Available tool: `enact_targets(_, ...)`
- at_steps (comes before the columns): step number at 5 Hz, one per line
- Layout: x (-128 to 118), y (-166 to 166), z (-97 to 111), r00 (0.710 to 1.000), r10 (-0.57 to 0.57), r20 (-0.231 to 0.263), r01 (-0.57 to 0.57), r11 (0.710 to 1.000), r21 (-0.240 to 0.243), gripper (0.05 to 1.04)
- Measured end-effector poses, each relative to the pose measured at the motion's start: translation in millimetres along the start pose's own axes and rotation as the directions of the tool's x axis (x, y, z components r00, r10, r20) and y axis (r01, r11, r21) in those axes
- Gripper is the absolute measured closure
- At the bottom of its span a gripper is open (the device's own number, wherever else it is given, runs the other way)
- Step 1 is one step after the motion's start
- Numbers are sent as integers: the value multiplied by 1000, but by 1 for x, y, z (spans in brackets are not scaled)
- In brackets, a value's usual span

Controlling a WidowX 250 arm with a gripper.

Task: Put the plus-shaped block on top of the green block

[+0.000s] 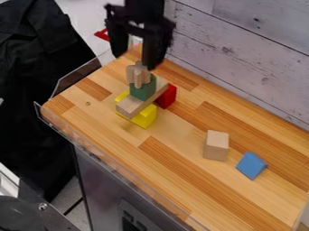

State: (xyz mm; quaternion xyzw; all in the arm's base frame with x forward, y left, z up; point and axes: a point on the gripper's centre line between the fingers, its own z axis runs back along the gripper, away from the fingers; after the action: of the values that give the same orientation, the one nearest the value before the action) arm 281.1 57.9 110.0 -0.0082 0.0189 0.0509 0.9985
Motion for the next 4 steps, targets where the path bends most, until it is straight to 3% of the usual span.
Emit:
enact_targets(1,-8,-16,21,998,-50,29,49,999,15,84)
enact_targets(2,-16,-42,30,992,-126,30,126,992,19,84)
enact_targets(4,-19,-90,18,982,-186,14,186,982,-29,84)
